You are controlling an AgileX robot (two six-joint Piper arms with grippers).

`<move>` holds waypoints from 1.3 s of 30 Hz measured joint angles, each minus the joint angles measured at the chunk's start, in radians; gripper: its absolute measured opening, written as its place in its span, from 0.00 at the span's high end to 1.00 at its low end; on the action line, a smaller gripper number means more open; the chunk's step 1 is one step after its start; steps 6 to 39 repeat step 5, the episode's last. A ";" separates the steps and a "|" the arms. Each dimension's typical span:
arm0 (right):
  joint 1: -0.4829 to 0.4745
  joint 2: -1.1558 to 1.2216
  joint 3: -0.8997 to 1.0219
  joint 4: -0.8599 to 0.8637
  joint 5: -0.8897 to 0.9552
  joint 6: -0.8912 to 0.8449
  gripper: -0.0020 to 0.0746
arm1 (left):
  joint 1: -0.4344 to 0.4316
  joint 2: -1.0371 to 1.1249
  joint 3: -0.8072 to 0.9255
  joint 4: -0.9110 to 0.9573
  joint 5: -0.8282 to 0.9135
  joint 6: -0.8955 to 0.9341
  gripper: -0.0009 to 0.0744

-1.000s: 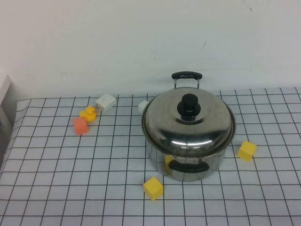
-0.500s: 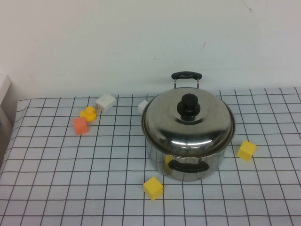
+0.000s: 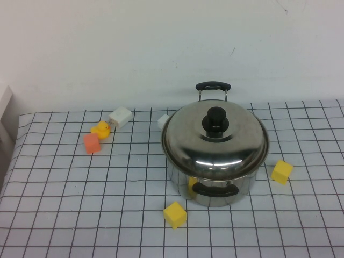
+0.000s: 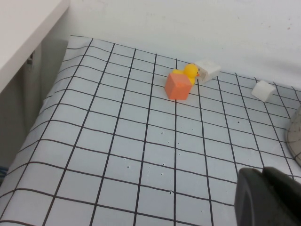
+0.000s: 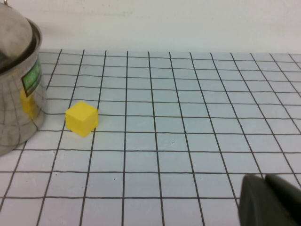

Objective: Cover the pot

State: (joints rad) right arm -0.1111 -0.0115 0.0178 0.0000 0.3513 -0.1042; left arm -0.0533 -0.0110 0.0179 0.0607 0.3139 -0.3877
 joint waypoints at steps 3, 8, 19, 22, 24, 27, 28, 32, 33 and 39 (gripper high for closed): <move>0.000 0.000 0.000 0.000 0.000 0.000 0.96 | 0.000 0.000 0.000 0.000 0.000 0.000 0.99; 0.000 0.000 0.000 0.000 0.000 0.000 0.96 | 0.000 0.000 0.000 0.000 0.000 0.000 0.99; 0.000 0.000 0.000 0.000 0.000 0.000 0.96 | 0.000 0.000 0.000 0.000 0.000 0.000 0.99; 0.000 0.000 0.000 0.000 0.000 0.000 0.96 | 0.000 0.000 0.000 0.000 0.000 0.000 0.99; 0.000 0.000 0.000 0.000 0.000 0.000 0.96 | 0.000 0.000 0.000 0.000 0.000 0.000 0.99; 0.000 0.000 0.000 0.000 0.000 0.000 0.96 | 0.000 0.000 0.000 0.000 0.000 0.000 0.99; 0.000 0.000 0.000 0.000 0.000 0.000 0.96 | 0.000 0.000 0.000 0.000 0.000 0.000 0.99; 0.000 0.000 0.000 0.000 0.000 0.000 0.96 | 0.000 0.000 0.000 0.000 0.000 0.000 0.99; 0.000 0.000 0.000 0.000 0.000 0.000 0.96 | 0.000 0.000 0.000 0.000 0.000 0.000 0.99; 0.000 0.000 0.000 0.000 0.000 0.000 0.96 | 0.000 0.000 0.000 0.000 0.000 0.000 0.99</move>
